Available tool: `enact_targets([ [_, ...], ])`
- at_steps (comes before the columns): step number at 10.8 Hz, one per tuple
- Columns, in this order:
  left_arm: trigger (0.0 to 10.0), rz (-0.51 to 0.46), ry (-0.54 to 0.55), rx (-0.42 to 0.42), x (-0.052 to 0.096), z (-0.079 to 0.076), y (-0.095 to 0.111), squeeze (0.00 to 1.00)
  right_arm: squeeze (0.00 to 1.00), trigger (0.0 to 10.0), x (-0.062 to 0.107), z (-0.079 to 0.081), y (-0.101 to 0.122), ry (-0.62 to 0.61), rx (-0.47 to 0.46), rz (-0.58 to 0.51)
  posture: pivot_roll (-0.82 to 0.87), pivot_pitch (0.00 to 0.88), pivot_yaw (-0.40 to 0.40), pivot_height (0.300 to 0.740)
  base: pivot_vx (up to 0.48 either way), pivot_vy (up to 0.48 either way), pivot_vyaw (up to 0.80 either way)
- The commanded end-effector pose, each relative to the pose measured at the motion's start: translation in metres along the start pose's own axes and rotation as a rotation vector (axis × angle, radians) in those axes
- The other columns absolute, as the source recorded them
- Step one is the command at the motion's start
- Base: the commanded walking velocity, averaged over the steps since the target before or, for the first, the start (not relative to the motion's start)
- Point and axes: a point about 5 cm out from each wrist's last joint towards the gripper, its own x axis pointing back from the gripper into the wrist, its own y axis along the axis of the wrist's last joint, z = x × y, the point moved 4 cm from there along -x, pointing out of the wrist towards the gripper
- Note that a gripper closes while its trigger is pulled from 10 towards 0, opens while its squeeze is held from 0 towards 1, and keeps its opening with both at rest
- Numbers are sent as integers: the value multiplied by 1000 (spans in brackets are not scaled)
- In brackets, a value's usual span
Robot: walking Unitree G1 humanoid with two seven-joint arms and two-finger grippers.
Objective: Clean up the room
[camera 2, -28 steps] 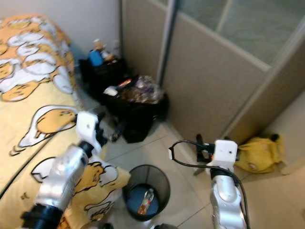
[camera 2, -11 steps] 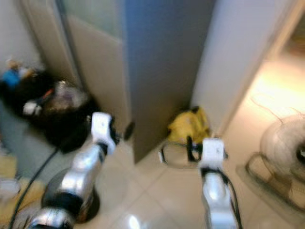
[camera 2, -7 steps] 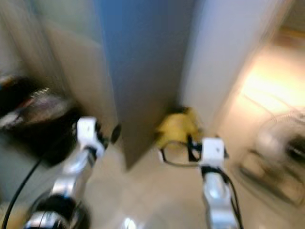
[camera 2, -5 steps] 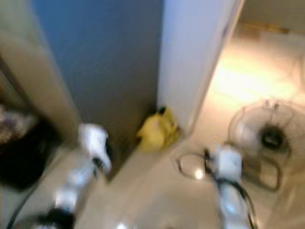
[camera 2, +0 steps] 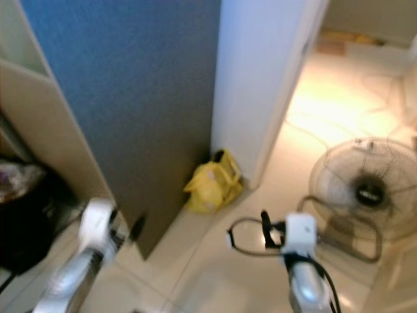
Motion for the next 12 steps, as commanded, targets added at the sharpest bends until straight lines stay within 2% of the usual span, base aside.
enact_targets([
  [1, 10000, -91, -18, -30, -3, -1, 24, 0, 0, 10000, -2, 6, 8, 30, -48, -26, -25, 0, -3, 740, 0, 0, 0],
  [3, 10000, -109, -46, -75, -9, -6, 33, 0, 0, 10000, -5, 11, 6, 35, -75, -12, -18, 0, -6, 740, 0, 0, 0],
  [4, 10000, -87, -53, -64, -8, -7, 29, 0, 0, 10000, -5, 10, 6, 37, -73, -13, -18, 0, -6, 740, 0, 0, 0],
  [5, 10000, -105, -56, -19, -4, -7, 30, 0, 0, 10000, -3, 11, 7, 69, -47, -20, -10, 0, -9, 740, 0, 0, 0],
  [7, 10000, -121, -19, -20, 0, -4, 34, 0, 0, 10000, 1, 9, 4, 106, -2, 0, -8, 0, -12, 740, 0, 0, 0],
  [8, 10000, -126, -26, -22, -1, -7, 40, 0, 0, 10000, 0, 12, 3, 116, -19, 7, -2, 0, -13, 740, 0, 0, 0],
  [10, 10000, -143, -18, -47, -6, -14, 55, 0, 0, 10000, -5, 23, -5, 145, -39, 36, 64, 0, -25, 740, 0, 0, 0],
  [12, 10000, -150, 20, -28, -10, -14, 60, 0, 0, 10000, -17, 30, -2, 180, -19, 47, 106, 0, -65, 740, 0, 0, 0],
])
